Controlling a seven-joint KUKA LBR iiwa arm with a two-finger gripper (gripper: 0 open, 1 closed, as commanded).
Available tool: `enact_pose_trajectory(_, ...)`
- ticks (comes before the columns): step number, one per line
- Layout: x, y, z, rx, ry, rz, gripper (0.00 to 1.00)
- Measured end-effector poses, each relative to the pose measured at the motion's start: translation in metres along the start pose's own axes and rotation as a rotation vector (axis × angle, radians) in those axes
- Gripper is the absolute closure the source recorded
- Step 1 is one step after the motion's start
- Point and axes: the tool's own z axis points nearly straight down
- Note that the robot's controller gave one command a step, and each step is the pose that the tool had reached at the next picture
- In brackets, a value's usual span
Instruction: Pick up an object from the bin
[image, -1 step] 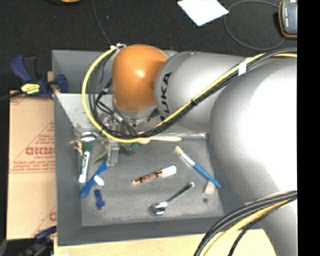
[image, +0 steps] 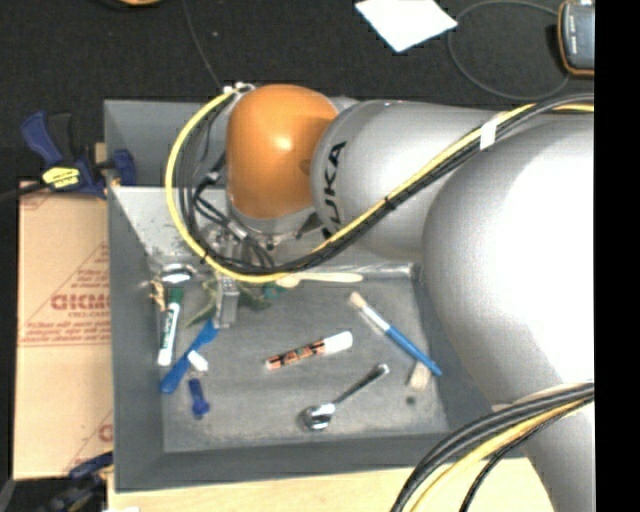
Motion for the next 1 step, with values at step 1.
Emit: enact_pose_trajectory(1, -0.0216, -0.0311, 0.0833, 0.000, -0.002, -0.028, 0.00)
